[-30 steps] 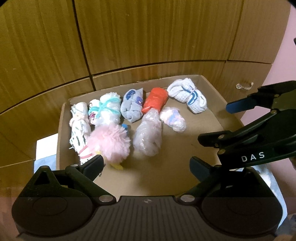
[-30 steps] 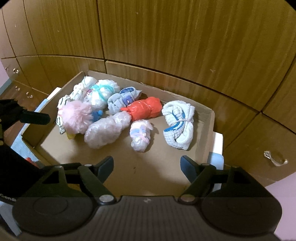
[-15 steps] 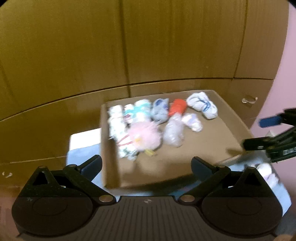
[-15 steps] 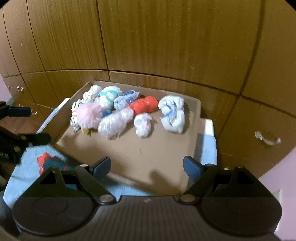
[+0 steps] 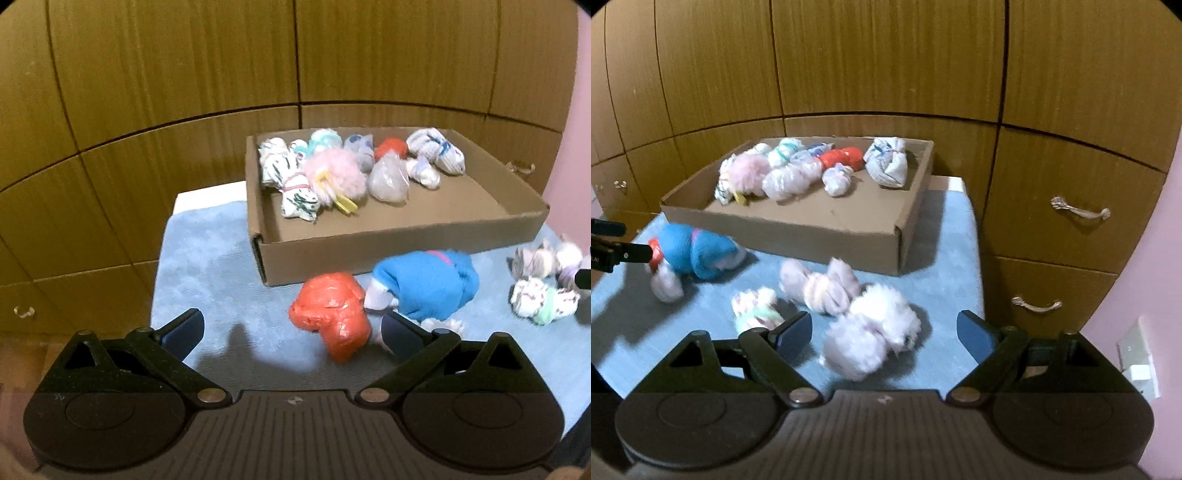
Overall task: Organize objects
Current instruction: 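Grasp the red plastic bundle with the left gripper while the right grasps the white fluffy bundle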
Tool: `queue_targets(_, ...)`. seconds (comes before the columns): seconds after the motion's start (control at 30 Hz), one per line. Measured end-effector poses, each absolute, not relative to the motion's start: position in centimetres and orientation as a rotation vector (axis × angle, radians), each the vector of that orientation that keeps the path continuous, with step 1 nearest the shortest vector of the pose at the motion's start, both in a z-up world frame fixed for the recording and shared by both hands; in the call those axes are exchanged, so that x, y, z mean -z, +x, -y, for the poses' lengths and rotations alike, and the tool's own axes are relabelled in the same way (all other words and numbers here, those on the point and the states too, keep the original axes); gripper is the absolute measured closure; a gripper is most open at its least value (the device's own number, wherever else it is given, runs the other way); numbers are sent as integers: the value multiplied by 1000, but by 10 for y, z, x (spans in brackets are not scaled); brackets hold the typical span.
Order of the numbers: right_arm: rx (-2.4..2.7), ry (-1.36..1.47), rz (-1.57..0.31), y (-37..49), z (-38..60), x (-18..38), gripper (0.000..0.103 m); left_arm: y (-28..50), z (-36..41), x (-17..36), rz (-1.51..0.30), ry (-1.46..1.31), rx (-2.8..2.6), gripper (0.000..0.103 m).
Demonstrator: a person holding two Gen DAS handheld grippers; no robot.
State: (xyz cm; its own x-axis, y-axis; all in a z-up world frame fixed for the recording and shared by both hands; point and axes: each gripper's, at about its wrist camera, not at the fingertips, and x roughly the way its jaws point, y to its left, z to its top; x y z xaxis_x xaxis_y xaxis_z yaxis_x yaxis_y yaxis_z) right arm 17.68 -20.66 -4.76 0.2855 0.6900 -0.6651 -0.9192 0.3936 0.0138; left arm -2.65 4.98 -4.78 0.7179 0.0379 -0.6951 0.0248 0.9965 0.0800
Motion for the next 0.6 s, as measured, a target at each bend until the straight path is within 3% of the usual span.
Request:
queue_targets(0.17, -1131, -407, -632, 177, 203, 56, 23, -17, -43, 60, -742, 160, -10, 1)
queue_targets(0.37, -1133, -393, -633, 180, 207, 63, 43, -10, -41, 72, -720, 180, 10, 7)
queue_targets(0.5, -1157, -380, -632, 177, 211, 66, 52, -9, -46, 74, -722, 112, 61, 41)
queue_targets(0.6, -1162, -368, -630, 177, 213, 66, 56, -12, -45, 74, -709, 111, 70, 46)
